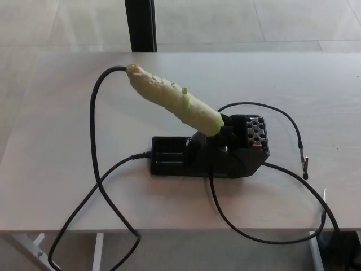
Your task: Use the left hand of the robot to grab the soldering gun kept on the middle of the table and pull it out of its base and keep it on the left side of the base
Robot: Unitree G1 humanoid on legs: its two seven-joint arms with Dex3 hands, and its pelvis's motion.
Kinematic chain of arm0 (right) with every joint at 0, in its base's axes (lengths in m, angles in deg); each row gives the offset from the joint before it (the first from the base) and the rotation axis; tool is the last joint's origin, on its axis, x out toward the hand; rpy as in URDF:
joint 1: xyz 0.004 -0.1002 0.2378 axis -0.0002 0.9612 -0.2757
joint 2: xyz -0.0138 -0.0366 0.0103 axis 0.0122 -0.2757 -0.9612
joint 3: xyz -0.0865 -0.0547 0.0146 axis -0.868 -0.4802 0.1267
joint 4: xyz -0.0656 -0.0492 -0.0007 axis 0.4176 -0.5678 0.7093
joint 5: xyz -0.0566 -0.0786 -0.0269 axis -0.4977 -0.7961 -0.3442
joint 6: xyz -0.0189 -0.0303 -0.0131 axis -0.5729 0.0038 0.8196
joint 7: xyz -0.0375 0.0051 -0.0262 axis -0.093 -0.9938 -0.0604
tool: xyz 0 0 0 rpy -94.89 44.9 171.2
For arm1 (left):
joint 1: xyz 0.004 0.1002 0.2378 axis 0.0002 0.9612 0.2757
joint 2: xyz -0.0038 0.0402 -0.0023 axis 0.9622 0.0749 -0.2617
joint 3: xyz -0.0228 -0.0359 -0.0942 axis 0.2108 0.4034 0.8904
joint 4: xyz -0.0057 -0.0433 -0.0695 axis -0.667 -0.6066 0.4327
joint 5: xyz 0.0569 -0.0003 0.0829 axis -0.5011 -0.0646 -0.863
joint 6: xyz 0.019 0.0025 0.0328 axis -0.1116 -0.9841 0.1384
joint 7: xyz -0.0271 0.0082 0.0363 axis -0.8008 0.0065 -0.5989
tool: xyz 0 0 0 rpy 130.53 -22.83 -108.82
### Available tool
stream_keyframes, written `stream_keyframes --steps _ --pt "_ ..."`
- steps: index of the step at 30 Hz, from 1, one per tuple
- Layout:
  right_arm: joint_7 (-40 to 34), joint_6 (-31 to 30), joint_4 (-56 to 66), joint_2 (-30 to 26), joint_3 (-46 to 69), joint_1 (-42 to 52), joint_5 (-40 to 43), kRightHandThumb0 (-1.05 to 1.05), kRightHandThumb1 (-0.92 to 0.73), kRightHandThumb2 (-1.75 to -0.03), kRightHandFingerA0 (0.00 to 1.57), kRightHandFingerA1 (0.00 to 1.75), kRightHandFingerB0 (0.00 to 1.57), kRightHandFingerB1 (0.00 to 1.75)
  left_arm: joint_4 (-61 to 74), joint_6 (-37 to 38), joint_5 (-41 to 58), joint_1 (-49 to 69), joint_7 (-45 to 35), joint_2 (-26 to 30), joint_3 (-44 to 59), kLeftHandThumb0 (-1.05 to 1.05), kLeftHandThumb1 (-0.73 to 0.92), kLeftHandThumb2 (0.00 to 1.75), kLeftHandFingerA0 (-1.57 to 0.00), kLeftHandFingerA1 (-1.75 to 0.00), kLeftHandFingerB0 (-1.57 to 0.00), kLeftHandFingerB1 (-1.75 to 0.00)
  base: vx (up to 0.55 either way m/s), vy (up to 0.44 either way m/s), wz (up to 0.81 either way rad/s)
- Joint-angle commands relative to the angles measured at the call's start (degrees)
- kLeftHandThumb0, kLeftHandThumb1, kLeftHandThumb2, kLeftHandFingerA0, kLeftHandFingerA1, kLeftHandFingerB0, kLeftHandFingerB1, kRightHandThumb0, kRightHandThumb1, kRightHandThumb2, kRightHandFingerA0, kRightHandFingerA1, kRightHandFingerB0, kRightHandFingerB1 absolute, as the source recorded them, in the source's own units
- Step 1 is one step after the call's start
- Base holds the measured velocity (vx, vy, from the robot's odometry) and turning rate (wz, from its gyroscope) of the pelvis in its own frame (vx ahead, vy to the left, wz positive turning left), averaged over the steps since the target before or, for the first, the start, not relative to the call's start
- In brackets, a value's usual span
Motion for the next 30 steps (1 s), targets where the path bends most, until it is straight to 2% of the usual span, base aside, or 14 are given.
stream_keyframes --steps 1,2,5,9,10,13,16,19,20,23,24,25,29,30 --pt "2.47 4.39 -1.71 -1.39 1.75 -0.39 3.27 -0.51 -0.64 -0.59 0.52 0.62 0.29 0.32 9.78 -11.49 6.12 -1.37 4.23 1.04 6.96 -0.52 0.60 0.58 -0.42 -0.56 -0.45 -0.46 0.00 0.000 0.00" --pt "2.60 4.61 -1.70 -1.40 1.62 -0.31 3.12 -0.54 -0.50 -0.86 0.46 0.66 0.21 0.46 11.63 -14.80 7.81 -3.02 7.13 0.97 10.05 -0.55 0.61 0.58 -0.39 -0.58 -0.33 -0.45 0.00 0.000 0.00" --pt "2.46 4.86 -1.88 -1.57 1.38 0.02 2.84 -0.52 -0.62 -0.60 0.47 0.59 0.29 0.31 18.11 -20.69 9.26 -6.63 14.91 0.67 16.38 -0.59 0.56 0.93 -0.52 -0.70 -0.34 -0.53 0.00 0.000 0.00" --pt "2.09 4.78 -1.71 -2.15 0.84 -0.53 2.29 -0.52 -0.64 -0.59 0.51 0.61 0.30 0.33 20.17 -24.09 9.04 -14.69 19.13 3.60 20.65 -0.60 0.55 0.90 -0.49 -0.66 -0.27 -0.49 0.00 0.000 0.00" --pt "2.08 4.78 -1.77 -2.15 0.87 -0.60 2.31 -0.51 -0.64 -0.59 0.52 0.63 0.30 0.33 22.67 -24.68 9.34 -16.85 19.40 4.30 21.22 -0.63 0.68 0.61 -0.46 -0.63 -0.23 -0.35 0.00 0.000 0.00" --pt "2.79 4.60 -1.88 -2.33 1.05 -0.67 2.60 -0.51 -0.63 -0.59 0.45 0.59 0.29 0.31 37.21 -26.24 11.80 -26.61 19.25 5.12 22.51 -0.81 0.45 0.86 -0.94 -1.31 -0.21 -0.56 0.00 0.000 0.00" --pt "3.16 4.55 -1.21 -2.26 1.46 -0.84 3.14 -0.51 -0.63 -0.59 0.44 0.58 0.29 0.31 44.55 -27.56 9.63 -32.81 17.25 6.40 18.90 -0.85 0.60 0.59 -0.70 -1.20 -0.20 -0.77 0.00 0.000 0.00" --pt "2.72 4.43 -1.77 -2.55 1.01 -1.24 2.57 -0.54 -0.63 -0.59 0.48 0.60 0.30 0.32 53.11 -31.32 4.49 -43.87 16.02 6.08 9.17 -0.69 0.50 0.90 -0.26 -0.64 -0.17 -0.51 0.00 0.000 0.00" --pt "2.67 4.58 -1.71 -2.57 0.98 -1.21 2.51 -0.54 -0.63 -0.59 0.46 0.60 0.30 0.33 53.48 -31.56 3.22 -46.26 14.69 6.36 6.72 -0.62 0.70 0.61 -0.22 -0.55 -0.20 -0.36 0.00 0.000 0.00" --pt "2.51 3.79 -1.81 -2.78 0.97 -1.63 2.52 -0.52 -0.63 -0.59 0.47 0.60 0.31 0.32 53.23 -30.96 0.43 -54.83 5.99 7.37 -3.76 -0.66 0.57 0.92 -0.23 -0.57 -0.07 -0.44 0.00 0.000 0.00" --pt "2.64 3.81 -1.78 -2.71 1.01 -1.69 2.59 -0.57 -0.50 -0.87 0.46 0.67 0.23 0.46 52.83 -33.31 -0.53 -57.49 3.96 7.51 -6.80 -0.69 0.58 0.90 -0.20 -0.55 -0.10 -0.45 0.00 0.000 0.00" --pt "2.69 3.74 -1.74 -2.66 0.98 -1.77 2.60 -0.52 -0.64 -0.59 0.47 0.60 0.31 0.33 51.73 -33.57 -2.27 -59.64 2.08 7.54 -9.84 -0.67 0.58 0.88 -0.22 -0.55 -0.12 -0.45 0.00 0.000 0.00" --pt "3.28 3.39 -1.95 -2.78 1.40 -1.99 3.11 -0.53 -0.63 -0.59 0.49 0.64 0.32 0.33 50.18 -31.92 -4.29 -65.01 -2.97 5.77 -17.55 -0.74 0.56 0.91 -0.18 -0.57 -0.11 -0.47 0.00 0.000 0.00" --pt "3.26 3.23 -1.96 -2.82 1.51 -2.06 3.23 -0.51 -0.63 -0.59 0.49 0.64 0.32 0.34 50.08 -32.10 -5.59 -66.85 -4.02 5.10 -20.39 -0.76 0.73 0.62 -0.14 -0.56 -0.14 -0.39 0.00 0.000 0.00"
